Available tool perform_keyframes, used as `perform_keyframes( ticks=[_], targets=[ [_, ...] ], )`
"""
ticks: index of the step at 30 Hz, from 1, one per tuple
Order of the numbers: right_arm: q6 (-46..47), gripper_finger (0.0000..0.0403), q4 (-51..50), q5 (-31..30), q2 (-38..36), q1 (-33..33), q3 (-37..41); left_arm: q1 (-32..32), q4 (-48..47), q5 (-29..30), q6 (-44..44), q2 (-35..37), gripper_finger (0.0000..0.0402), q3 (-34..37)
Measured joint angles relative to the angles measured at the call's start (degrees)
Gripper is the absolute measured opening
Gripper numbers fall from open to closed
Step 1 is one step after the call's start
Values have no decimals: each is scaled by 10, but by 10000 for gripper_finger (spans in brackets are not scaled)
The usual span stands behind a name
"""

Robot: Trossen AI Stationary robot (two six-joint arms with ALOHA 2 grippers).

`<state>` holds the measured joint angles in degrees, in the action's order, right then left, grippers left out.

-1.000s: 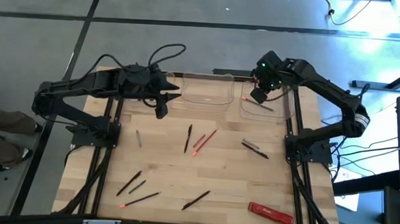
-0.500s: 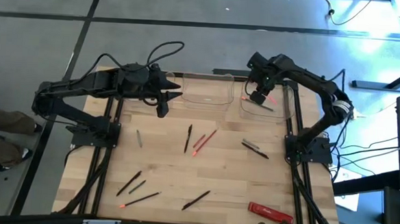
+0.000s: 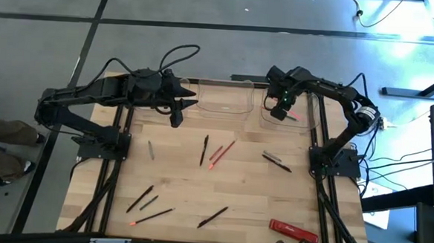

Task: Sort crayons/erasers/pens/pencils in bins
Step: Put the pink pencil into the right transparent bin, then put the gray crayon into the center transparent bin

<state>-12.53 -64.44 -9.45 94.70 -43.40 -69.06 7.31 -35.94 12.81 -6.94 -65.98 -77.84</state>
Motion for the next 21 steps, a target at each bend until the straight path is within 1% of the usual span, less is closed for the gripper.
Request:
perform_keyframes(
  ticks=[7,17,21],
  targets=[
    [0,43,6,0,0,0,0,0,0,0,0,0,113,0],
    [5,112,8,0,0,0,0,0,-12,0,-2,0,113,0],
    [24,125,2,0,0,0,-4,0,-17,0,-15,0,113,0]
  ],
)
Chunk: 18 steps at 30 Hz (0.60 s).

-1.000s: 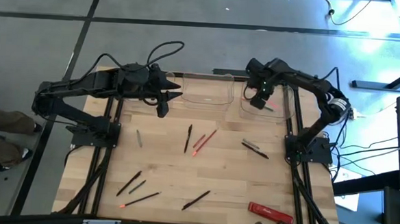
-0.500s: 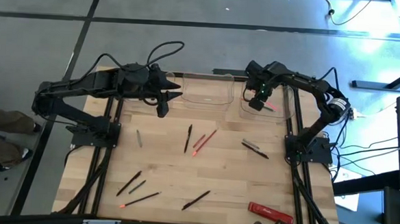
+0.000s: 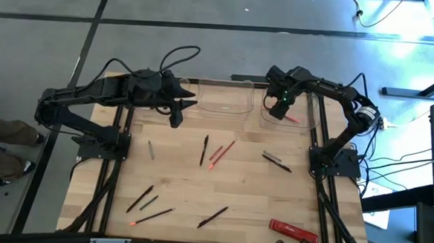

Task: Sort crayons/erasers/pens/pencils in bins
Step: Put the gray crayon into the center transparent bin

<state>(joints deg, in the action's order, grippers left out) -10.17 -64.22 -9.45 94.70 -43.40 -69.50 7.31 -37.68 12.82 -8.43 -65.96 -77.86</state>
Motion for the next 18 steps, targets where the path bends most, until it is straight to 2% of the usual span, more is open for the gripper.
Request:
perform_keyframes(
  ticks=[3,7,13,18],
  targets=[
    [10,126,-11,0,0,0,-20,0,-35,5,-35,0,113,0],
    [10,126,-25,0,0,0,-61,1,-127,32,-120,0,113,0],
    [5,126,-42,0,-7,12,-132,-8,-271,35,-335,0,113,0],
    [-12,126,-33,10,-45,36,-165,-38,-380,25,-526,-11,113,0]
  ],
)
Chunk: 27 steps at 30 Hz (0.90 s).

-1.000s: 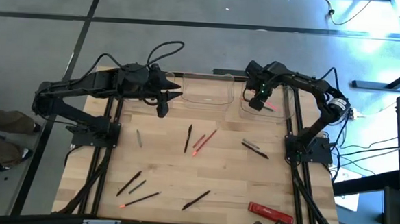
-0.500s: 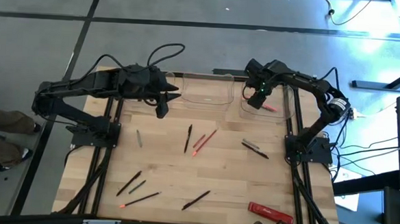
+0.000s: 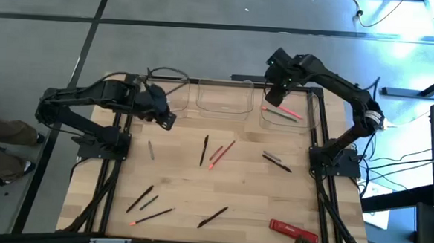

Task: Sort crayons/erasers/pens/pencils in bins
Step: Put the gray crayon into the center transparent bin

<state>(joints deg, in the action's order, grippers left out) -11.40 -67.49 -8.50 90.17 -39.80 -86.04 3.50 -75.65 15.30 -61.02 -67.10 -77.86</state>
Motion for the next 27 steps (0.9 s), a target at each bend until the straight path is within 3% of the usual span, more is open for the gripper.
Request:
perform_keyframes(
  ticks=[5,10,19,27],
  targets=[
    [-9,126,33,70,-61,25,-5,-32,-50,-31,-152,-22,113,0],
    [-12,126,69,163,-115,59,-5,-53,-66,-88,-234,-55,113,5],
    [-40,127,132,299,-162,141,-5,-61,-34,-194,-275,-65,113,137],
    [-39,127,160,311,-162,205,-5,-47,85,-208,-289,-55,113,268]
  ],
)
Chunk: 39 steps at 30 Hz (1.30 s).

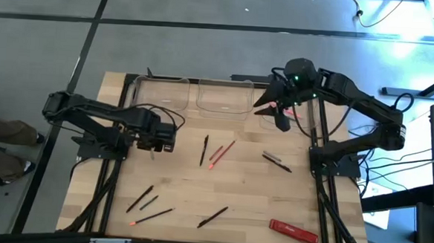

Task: Sort crayons/erasers/pens/pencils in bins
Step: Put the gray crayon into the center transparent bin

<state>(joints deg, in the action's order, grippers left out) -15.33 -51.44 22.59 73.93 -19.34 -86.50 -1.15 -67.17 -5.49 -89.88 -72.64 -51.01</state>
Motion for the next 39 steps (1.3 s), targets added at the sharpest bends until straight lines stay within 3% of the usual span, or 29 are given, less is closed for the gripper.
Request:
perform_keyframes(
  ticks=[17,39],
  targets=[
    [20,127,24,0,0,24,0,31,137,34,-32,0,113,157],
    [15,126,24,0,0,24,0,50,215,43,-38,2,110,220]
  ],
)
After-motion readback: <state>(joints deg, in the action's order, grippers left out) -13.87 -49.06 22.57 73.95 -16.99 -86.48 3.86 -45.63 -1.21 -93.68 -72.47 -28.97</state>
